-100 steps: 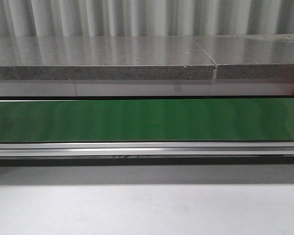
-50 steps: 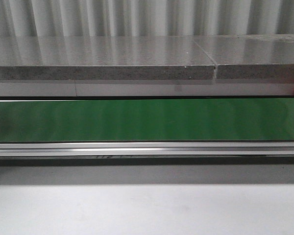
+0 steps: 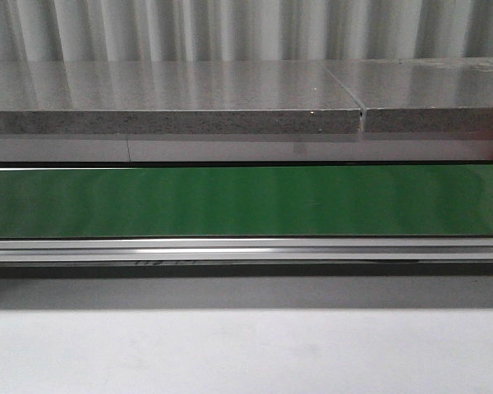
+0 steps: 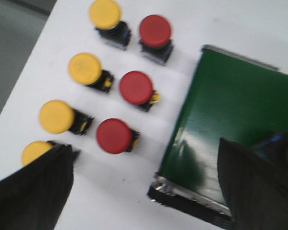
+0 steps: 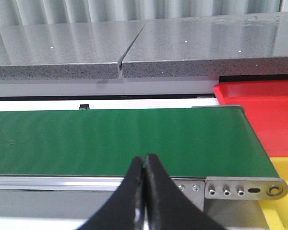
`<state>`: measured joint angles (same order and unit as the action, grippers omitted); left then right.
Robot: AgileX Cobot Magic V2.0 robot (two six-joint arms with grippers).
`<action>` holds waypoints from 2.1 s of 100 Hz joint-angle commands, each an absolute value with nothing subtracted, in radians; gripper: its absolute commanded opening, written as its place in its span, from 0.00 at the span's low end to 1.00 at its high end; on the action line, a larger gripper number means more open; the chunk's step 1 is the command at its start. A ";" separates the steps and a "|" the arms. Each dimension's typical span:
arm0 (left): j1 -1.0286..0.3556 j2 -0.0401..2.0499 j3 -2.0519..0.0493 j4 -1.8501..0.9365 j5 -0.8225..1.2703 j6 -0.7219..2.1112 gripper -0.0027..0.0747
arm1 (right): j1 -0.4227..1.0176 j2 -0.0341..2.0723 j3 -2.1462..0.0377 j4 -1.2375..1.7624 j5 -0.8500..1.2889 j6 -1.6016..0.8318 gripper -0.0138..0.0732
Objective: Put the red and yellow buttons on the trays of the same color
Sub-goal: 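Set the red button on the green belt and open the left gripper, then move the left gripper to a yellow push-button and grasp it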
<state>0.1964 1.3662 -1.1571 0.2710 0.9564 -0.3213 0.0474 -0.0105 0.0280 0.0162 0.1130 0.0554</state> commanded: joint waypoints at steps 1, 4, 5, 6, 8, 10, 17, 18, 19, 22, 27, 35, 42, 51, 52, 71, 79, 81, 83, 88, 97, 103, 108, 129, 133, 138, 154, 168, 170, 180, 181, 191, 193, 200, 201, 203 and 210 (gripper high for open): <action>0.290 1.334 -1.136 0.287 0.916 -0.342 0.78 | 0.049 -0.021 0.012 0.014 0.033 0.053 0.08; 0.327 1.334 -1.117 0.287 0.907 -0.351 0.78 | 0.049 -0.021 0.012 0.014 0.033 0.053 0.08; 0.337 1.334 -1.112 0.287 0.901 -0.356 0.78 | 0.049 -0.021 0.012 0.014 0.033 0.053 0.08; 0.356 1.334 -1.103 0.287 0.898 -0.358 0.78 | 0.049 -0.021 0.012 0.014 0.033 0.053 0.08; 0.385 1.334 -1.089 0.287 0.891 -0.361 0.78 | 0.049 -0.021 0.012 0.014 0.033 0.053 0.08; 0.414 1.334 -1.075 0.287 0.882 -0.366 0.78 | 0.049 -0.021 0.012 0.014 0.033 0.053 0.08; 0.504 1.334 -1.030 0.287 0.852 -0.414 0.78 | 0.049 -0.021 0.012 0.014 0.033 0.053 0.08; 0.512 1.334 -1.026 0.287 0.848 -0.418 0.78 | 0.049 -0.021 0.012 0.014 0.033 0.053 0.08; 0.520 1.334 -1.022 0.287 0.841 -0.425 0.78 | 0.049 -0.021 0.012 0.014 0.033 0.053 0.08; 0.555 1.334 -1.003 0.287 0.825 -0.436 0.78 | 0.049 -0.021 0.012 0.014 0.033 0.053 0.08; 0.590 1.336 -0.979 0.280 0.796 -0.440 0.78 | 0.049 -0.021 0.012 0.014 0.033 0.053 0.08; 0.608 1.352 -0.962 0.262 0.775 -0.440 0.78 | 0.049 -0.021 0.012 0.014 0.033 0.053 0.08; 0.603 1.377 -0.962 0.262 0.773 -0.436 0.77 | 0.049 -0.021 0.012 0.014 0.033 0.053 0.08; 0.586 1.408 -0.962 0.266 0.768 -0.430 0.77 | 0.049 -0.021 0.012 0.014 0.033 0.053 0.08; 0.586 1.410 -0.962 0.269 0.768 -0.430 0.77 | 0.049 -0.021 0.012 0.014 0.033 0.053 0.08; 0.582 1.452 -0.965 0.271 0.723 -0.430 0.77 | 0.049 -0.021 0.012 0.014 0.033 0.053 0.08; 0.582 1.469 -0.965 0.269 0.711 -0.428 0.77 | 0.049 -0.021 0.012 0.014 0.033 0.053 0.08; 0.582 1.476 -0.968 0.269 0.709 -0.428 0.77 | 0.049 -0.021 0.012 0.014 0.033 0.053 0.08; 0.582 1.482 -0.971 0.269 0.709 -0.428 0.77 | 0.049 -0.021 0.012 0.014 0.033 0.053 0.08; 0.582 1.499 -0.981 0.265 0.712 -0.420 0.77 | 0.049 -0.021 0.012 0.014 0.033 0.053 0.08; 0.582 1.533 -1.005 0.227 0.713 -0.384 0.77 | 0.049 -0.021 0.012 0.014 0.033 0.053 0.08; 0.582 1.550 -1.020 0.195 0.713 -0.346 0.77 | 0.049 -0.021 0.012 0.014 0.033 0.053 0.08; 0.582 1.563 -1.027 0.175 0.711 -0.326 0.77 | 0.049 -0.021 0.012 0.014 0.033 0.053 0.08; 0.580 1.611 -1.035 0.169 0.704 -0.324 0.77 | 0.049 -0.021 0.012 0.014 0.033 0.053 0.08; 0.580 1.624 -1.035 0.169 0.699 -0.324 0.77 | 0.049 -0.021 0.012 0.014 0.033 0.053 0.08; 0.580 1.637 -1.035 0.169 0.693 -0.324 0.76 | 0.049 -0.021 0.012 0.014 0.033 0.053 0.08; 0.580 1.671 -1.035 0.159 0.681 -0.324 0.76 | 0.049 -0.021 0.012 0.014 0.033 0.053 0.08; 0.580 1.687 -1.035 0.157 0.661 -0.324 0.76 | 0.049 -0.021 0.012 0.014 0.033 0.053 0.08; 0.580 1.687 -1.035 0.157 0.659 -0.324 0.76 | 0.049 -0.021 0.012 0.014 0.033 0.053 0.08; 0.580 1.687 -1.035 0.157 0.642 -0.324 0.67 | 0.049 -0.021 0.012 0.014 0.033 0.053 0.08; 0.580 1.687 -1.035 0.157 0.640 -0.324 0.65 | 0.049 -0.021 0.012 0.014 0.033 0.053 0.08; 0.580 1.685 -1.035 0.157 0.636 -0.324 0.46 | 0.049 -0.021 0.012 0.014 0.033 0.053 0.08; 0.580 1.685 -1.035 0.157 0.636 -0.324 0.42 | 0.049 -0.021 0.012 0.014 0.033 0.053 0.08; 0.580 1.679 -1.035 0.157 0.639 -0.324 0.28 | 0.049 -0.021 0.012 0.014 0.033 0.053 0.08; 0.580 1.680 -1.035 0.157 0.642 -0.324 0.27 | 0.049 -0.021 0.012 0.014 0.033 0.053 0.08; 0.580 1.677 -1.035 0.157 0.644 -0.324 0.24 | 0.049 -0.021 0.012 0.014 0.033 0.053 0.08; 0.580 1.665 -1.035 0.157 0.656 -0.324 0.13 | 0.049 -0.021 0.012 0.014 0.033 0.053 0.08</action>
<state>0.5863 1.7220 -1.0062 0.1591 0.6692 -0.3215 0.0474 -0.0105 0.0280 0.0162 0.1130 0.0554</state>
